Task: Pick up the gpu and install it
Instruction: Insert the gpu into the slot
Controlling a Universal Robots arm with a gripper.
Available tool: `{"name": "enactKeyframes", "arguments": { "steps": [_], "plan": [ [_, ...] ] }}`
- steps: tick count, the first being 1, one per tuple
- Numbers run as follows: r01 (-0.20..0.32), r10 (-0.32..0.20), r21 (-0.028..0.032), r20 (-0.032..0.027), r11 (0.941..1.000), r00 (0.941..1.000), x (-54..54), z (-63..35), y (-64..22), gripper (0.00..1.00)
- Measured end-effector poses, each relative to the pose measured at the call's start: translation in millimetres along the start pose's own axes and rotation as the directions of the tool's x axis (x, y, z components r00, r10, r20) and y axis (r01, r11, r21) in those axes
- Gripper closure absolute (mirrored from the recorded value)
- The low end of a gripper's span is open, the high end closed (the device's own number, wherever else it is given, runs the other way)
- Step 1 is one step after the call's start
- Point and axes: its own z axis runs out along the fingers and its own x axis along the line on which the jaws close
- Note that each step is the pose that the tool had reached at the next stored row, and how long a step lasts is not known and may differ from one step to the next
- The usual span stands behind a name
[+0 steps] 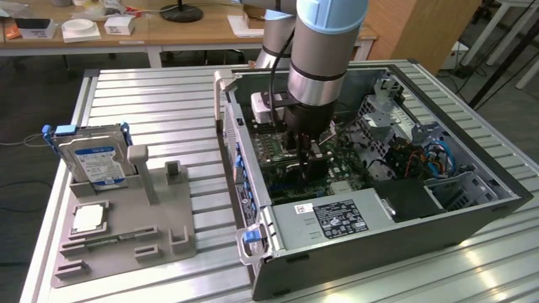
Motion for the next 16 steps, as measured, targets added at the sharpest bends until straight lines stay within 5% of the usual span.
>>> {"name": "enactKeyframes", "arguments": {
  "steps": [5,8,16],
  "plan": [
    [0.000,0.000,-0.0003,-0.0009,1.0000,1.0000,0.0,-2.1,-0.1,0.29],
    [0.000,0.000,-0.0011,-0.0054,1.0000,1.0000,-0.5,-15.1,-1.1,0.29],
    [0.000,0.000,-0.0011,-0.0062,1.0000,1.0000,-0.5,-16.1,-1.2,0.29]
  ]
}}
